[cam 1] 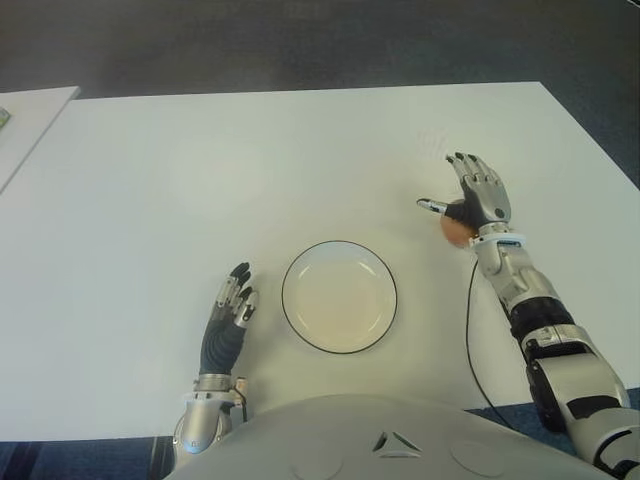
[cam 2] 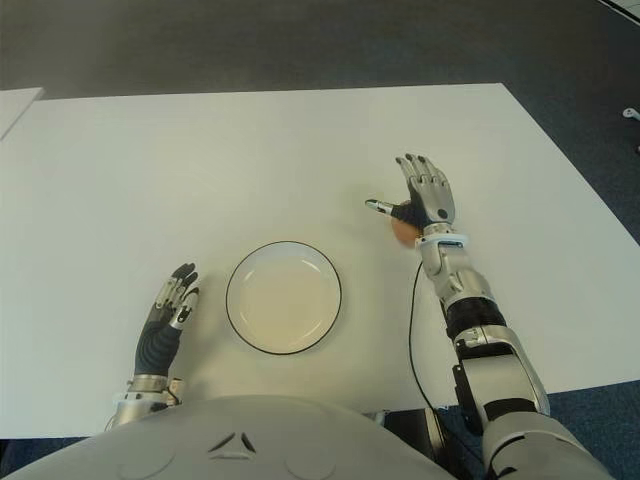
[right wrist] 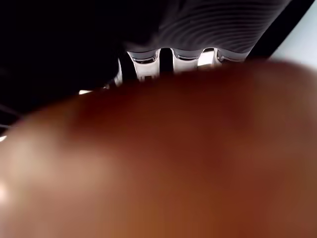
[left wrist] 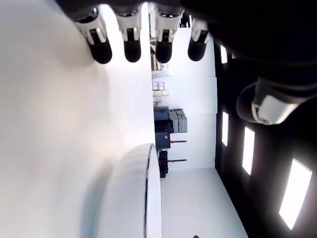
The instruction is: Put the apples into the plate.
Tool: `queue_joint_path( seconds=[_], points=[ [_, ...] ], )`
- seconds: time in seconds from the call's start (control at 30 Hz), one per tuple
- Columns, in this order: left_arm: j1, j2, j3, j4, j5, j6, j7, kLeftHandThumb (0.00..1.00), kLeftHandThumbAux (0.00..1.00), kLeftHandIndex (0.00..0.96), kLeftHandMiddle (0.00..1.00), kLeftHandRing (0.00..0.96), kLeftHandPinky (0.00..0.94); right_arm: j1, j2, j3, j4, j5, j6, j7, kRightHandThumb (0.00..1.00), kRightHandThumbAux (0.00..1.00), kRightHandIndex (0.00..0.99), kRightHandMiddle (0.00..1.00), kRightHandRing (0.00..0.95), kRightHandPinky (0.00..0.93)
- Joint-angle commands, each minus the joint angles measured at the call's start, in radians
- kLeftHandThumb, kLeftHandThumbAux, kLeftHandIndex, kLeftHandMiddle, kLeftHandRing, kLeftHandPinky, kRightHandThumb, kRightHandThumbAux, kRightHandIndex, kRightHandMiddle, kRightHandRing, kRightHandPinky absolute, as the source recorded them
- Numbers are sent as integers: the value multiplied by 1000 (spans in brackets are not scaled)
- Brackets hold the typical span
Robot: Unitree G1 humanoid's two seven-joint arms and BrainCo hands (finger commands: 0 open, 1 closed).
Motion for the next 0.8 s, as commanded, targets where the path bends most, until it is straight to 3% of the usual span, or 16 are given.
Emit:
queue_joint_path(
  seconds=[0.03,0.4,0.8],
  points=[
    [17,8,12,26,7,2,-7,1,393,0,0,0,0,-3,-16,33,75,41,-23,-28,293,199,0,0,0,0],
    [27,13,23,15,-3,10,-17,2,398,0,0,0,0,-20,-52,66,201,113,-43,-54,289,215,0,0,0,0],
    [25,18,28,14,-13,9,-36,3,396,0,0,0,0,16,-73,87,190,169,-25,-58,278,212,0,0,0,0]
  ],
)
